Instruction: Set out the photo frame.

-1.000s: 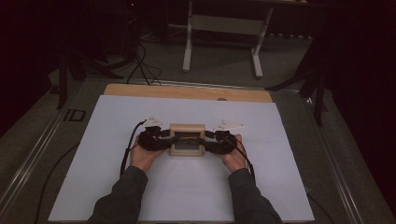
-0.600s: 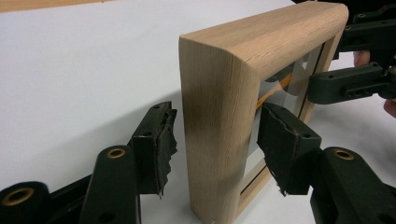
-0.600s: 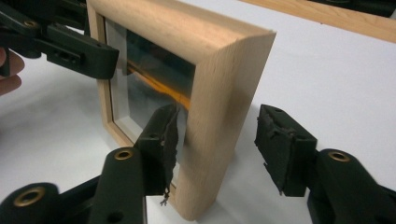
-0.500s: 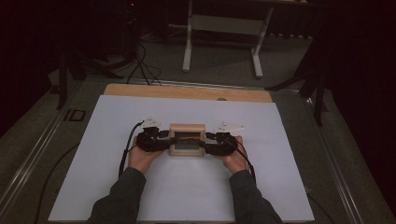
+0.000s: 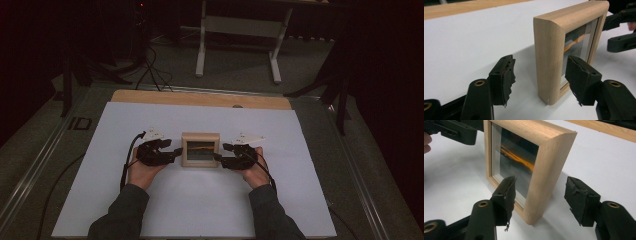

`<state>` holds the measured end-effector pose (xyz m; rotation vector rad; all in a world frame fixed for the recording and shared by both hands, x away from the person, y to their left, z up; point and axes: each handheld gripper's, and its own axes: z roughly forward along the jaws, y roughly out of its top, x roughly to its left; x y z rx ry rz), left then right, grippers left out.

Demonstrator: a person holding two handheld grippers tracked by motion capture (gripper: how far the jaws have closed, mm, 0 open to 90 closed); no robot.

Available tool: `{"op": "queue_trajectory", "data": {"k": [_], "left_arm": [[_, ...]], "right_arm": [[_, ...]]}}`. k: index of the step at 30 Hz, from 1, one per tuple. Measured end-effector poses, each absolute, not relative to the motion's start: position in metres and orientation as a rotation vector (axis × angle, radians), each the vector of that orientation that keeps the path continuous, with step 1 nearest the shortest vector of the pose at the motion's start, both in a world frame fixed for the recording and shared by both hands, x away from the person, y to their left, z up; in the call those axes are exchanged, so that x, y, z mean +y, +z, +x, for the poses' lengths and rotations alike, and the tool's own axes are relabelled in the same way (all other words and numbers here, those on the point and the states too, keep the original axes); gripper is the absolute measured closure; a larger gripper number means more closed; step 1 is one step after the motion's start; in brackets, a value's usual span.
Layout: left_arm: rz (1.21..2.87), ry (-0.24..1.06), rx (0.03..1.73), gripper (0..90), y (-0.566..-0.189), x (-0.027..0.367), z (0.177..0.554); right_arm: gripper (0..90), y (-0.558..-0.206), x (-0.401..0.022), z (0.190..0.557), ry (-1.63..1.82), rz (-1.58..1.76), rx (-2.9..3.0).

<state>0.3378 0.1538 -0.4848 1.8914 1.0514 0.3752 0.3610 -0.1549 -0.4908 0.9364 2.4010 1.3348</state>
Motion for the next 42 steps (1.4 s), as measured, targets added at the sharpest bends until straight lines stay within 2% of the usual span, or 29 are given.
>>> {"op": "queue_trajectory", "data": {"k": [20, 42], "left_arm": [[1.859, 0.441, 1.067, 37.9, -0.481, 0.197, 0.3], [1.822, 0.555, 1.101, 36.8, -0.478, 0.245, 0.254]], "right_arm": [[36.4, -0.476, -0.188, 0.345, 1.351, 0.926, 2.339], [33.6, -0.469, -0.241, 0.311, 1.356, 0.922, 2.192]]}}
